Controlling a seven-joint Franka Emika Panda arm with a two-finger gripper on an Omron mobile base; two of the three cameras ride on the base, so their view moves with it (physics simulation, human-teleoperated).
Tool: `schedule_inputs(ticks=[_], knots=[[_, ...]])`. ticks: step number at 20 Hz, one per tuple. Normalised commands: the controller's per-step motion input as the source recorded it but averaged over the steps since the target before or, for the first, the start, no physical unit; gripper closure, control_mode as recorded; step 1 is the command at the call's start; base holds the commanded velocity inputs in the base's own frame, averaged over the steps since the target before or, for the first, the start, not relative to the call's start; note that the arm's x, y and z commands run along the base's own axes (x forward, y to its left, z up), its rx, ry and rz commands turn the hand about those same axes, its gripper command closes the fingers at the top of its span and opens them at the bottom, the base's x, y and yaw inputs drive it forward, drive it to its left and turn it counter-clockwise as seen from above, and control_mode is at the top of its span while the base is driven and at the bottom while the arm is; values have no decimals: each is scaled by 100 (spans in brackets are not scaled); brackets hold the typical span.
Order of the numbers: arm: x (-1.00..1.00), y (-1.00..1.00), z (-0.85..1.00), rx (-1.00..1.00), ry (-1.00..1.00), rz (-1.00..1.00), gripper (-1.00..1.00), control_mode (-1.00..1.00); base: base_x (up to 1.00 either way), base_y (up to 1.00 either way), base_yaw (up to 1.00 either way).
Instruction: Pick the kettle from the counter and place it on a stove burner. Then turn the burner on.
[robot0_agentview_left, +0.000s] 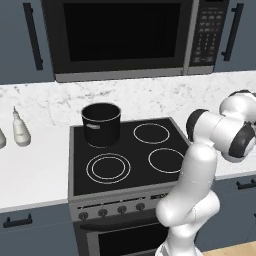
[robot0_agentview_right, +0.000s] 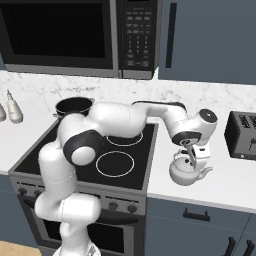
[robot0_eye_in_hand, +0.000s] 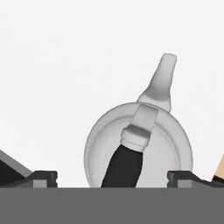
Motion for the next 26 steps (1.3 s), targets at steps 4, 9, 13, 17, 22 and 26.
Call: schedule_inputs(ticks=[4,9,13,17,22,26], knots=[[34,-7,-22,-1,0,0,-100,-100,0,0,0],[29,-3,-7,-1,0,0,100,-100,0,0,0],[2,0,0,0,0,0,100,-100,0,0,0],[0,0,0,0,0,0,100,-100,0,0,0],[-13,12,12,0,-5,0,100,-100,0,0,0],[-33,42,44,0,-14,1,100,-100,0,0,0]])
